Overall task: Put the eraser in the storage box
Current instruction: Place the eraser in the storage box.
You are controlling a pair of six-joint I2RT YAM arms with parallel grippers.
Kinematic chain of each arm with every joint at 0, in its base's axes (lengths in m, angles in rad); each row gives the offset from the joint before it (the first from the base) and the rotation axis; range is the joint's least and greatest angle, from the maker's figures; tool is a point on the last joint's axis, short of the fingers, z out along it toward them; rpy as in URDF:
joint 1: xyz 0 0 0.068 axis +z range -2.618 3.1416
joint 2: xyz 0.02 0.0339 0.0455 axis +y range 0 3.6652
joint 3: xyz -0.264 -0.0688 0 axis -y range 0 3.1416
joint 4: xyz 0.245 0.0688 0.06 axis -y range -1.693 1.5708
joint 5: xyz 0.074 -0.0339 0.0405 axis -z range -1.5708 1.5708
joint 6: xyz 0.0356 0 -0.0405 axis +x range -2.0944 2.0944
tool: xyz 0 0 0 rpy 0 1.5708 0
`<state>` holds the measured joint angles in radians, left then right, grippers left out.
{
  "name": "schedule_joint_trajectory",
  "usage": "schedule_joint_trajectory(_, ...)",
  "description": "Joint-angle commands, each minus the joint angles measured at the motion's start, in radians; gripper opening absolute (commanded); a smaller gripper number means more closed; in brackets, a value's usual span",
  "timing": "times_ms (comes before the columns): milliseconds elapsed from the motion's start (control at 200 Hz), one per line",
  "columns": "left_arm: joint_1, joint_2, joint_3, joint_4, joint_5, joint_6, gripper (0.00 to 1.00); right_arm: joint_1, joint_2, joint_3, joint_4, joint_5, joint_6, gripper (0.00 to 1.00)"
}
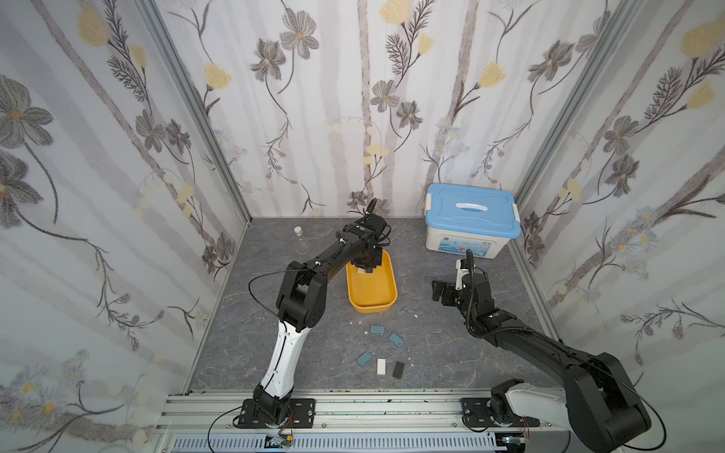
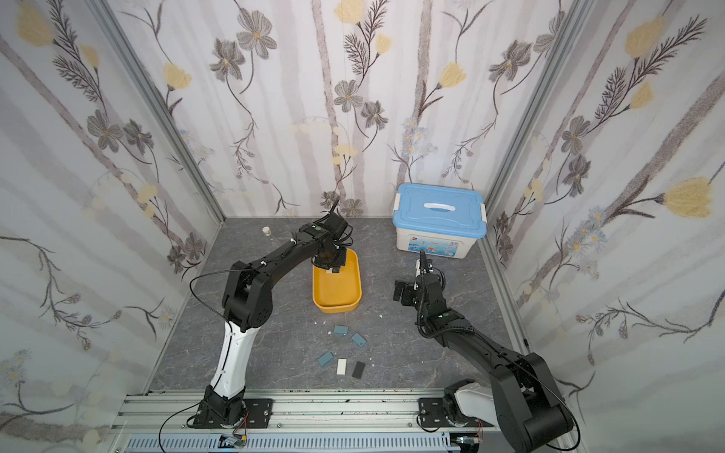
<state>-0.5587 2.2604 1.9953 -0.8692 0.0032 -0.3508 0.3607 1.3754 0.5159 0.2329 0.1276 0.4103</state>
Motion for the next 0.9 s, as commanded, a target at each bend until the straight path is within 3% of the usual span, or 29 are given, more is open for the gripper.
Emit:
schedule_joint_trajectory(0,0.006,0.016,0.01,-0.001,0.006,0.001,0.23,-0.001,0.004,-0.002,0.046,0.009,-0.001,1.0)
schedule_joint_trajectory(899,0.024,0.203,0.195,-0.02,0.018,-0.013,0.24,-0.002,0.025,-0.013,0.053,0.005,0.013,1.0)
